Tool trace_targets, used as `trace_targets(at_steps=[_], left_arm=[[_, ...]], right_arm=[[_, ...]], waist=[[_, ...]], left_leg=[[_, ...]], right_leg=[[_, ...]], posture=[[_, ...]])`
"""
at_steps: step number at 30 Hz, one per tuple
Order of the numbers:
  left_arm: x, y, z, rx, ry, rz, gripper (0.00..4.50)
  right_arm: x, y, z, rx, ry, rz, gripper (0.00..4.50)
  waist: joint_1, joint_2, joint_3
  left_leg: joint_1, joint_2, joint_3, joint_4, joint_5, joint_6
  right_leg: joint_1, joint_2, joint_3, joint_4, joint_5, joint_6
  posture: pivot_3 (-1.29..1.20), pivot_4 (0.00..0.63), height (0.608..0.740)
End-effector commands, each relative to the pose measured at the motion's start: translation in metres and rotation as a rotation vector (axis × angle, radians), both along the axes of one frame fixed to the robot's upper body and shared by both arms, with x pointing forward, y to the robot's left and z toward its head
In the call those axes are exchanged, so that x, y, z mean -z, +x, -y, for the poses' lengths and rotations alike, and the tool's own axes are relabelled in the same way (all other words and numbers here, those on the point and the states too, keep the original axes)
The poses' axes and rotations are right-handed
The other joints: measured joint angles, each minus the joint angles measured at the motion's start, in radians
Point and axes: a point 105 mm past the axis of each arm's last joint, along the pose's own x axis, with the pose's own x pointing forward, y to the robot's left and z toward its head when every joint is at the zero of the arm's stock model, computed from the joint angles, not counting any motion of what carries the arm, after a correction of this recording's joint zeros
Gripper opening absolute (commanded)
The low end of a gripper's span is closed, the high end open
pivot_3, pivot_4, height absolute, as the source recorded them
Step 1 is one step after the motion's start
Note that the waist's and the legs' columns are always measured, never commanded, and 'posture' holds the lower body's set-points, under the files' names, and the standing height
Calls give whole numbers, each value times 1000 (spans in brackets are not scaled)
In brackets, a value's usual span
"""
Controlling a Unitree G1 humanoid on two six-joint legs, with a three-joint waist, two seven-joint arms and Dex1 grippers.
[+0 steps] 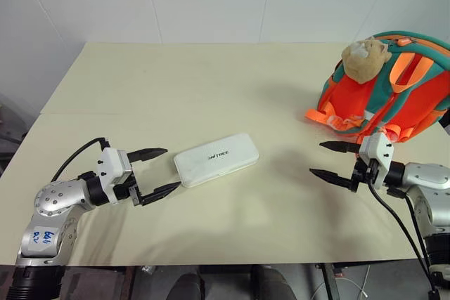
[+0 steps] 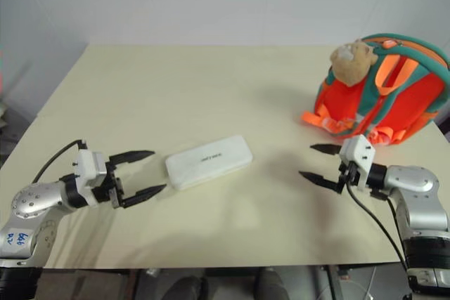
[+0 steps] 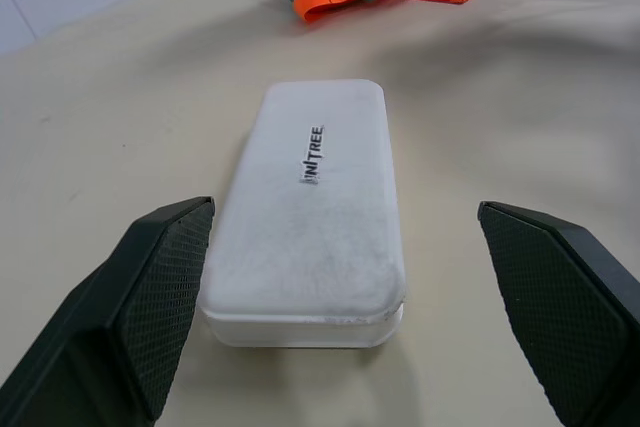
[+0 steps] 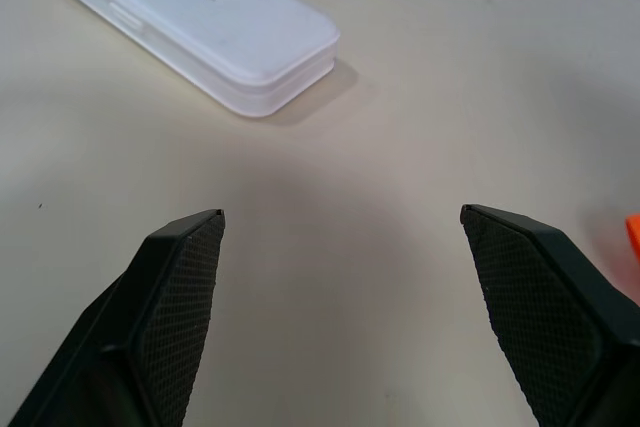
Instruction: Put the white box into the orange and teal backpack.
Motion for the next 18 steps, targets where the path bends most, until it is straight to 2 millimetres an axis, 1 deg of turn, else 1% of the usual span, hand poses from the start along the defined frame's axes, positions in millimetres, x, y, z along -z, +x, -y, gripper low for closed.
trace_targets(at_steps=[1, 4, 9, 11, 13, 14, 18], left_arm=[[-2, -4, 4, 21, 14, 5, 4500], [-2, -5, 4, 10, 11, 0, 4500], [-1, -5, -3, -6, 23, -3, 4500], [-1, -5, -9, -21, 31, -4, 4500], [3, -6, -18, -40, 41, -25, 4111], [4, -6, -22, -56, 45, -30, 3894], [8, -1, -37, -131, 69, -53, 2627]], right_arm=[[-7, 5, -5, -7, -16, 46, 4494], [-6, 9, -10, -17, -20, 46, 4494], [-14, 17, -19, -30, -5, 55, 4494], [-16, 20, -28, -53, 6, 55, 4112], [-15, 24, -38, -69, 3, 58, 3538], [-13, 25, -41, -70, 2, 59, 3202], [-8, 37, -53, -63, -24, 63, 1771]], waist=[[0, 0, 0], [-3, 0, 0], [-1, 0, 0], [-1, 0, 0], [-3, 0, 0], [-4, 0, 0], [-3, 1, 0]], left_leg=[[0, 0, 0, 0, 0, 0], [0, 0, 0, 0, 0, 0], [0, 0, 0, 0, 0, 0], [0, 0, 0, 0, 0, 0], [0, 0, 0, 0, 0, 0], [0, 0, 0, 0, 0, 0], [0, 0, 0, -1, 0, 0]], right_leg=[[0, 0, 0, 0, 0, 0], [0, 0, 0, 0, 0, 0], [0, 0, 0, 0, 0, 0], [0, 0, 0, 0, 0, 0], [-1, 0, 0, 0, 0, 0], [-1, 0, 0, 0, 0, 0], [-1, 0, 0, 0, 0, 0]], posture=[[0, 150, 740], [0, 150, 740], [0, 150, 740], [0, 150, 740], [0, 150, 740], [0, 150, 740], [0, 150, 740]])
